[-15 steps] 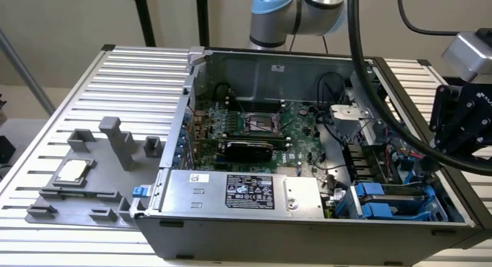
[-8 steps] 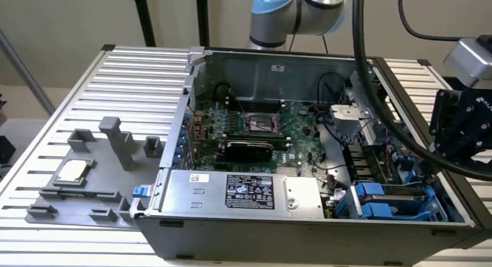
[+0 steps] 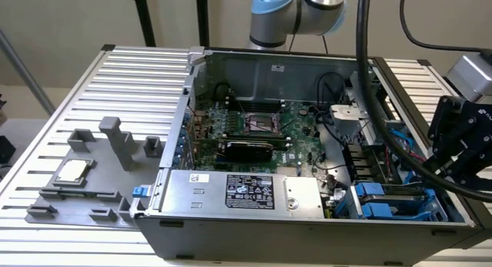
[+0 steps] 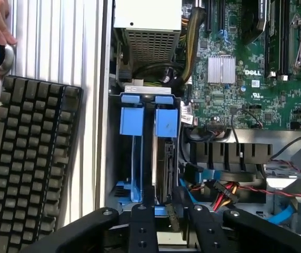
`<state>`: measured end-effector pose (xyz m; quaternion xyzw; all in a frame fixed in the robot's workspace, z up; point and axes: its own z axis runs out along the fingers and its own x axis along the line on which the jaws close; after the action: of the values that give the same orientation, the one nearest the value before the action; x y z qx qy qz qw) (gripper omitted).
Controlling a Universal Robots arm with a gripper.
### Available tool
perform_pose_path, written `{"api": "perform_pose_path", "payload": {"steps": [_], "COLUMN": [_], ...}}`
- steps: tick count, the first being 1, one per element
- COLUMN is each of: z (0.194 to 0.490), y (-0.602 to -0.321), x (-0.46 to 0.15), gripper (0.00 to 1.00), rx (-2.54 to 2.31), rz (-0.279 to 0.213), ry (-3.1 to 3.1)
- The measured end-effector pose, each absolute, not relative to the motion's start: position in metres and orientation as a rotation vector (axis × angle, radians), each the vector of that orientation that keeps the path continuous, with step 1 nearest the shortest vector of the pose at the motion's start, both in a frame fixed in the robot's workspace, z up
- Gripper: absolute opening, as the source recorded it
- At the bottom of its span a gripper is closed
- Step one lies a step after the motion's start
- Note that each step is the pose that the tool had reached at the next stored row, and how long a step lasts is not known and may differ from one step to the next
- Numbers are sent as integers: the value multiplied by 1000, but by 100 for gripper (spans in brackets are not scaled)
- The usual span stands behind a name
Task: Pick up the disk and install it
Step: 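Insert the first disk wire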
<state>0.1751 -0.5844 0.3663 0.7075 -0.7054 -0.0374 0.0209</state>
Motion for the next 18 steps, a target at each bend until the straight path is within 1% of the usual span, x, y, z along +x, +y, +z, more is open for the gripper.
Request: {"api": "perform_pose_path", "payload": {"steps": [7, 13, 18], "z": [355, 354, 353], "y": [-587, -587, -588], "x": [175, 175, 177], "gripper": [100, 100, 100], "rx": [2201, 2234, 2248], "rz": [-122, -169, -177], "ry": [-2187, -2197, -2188]}}
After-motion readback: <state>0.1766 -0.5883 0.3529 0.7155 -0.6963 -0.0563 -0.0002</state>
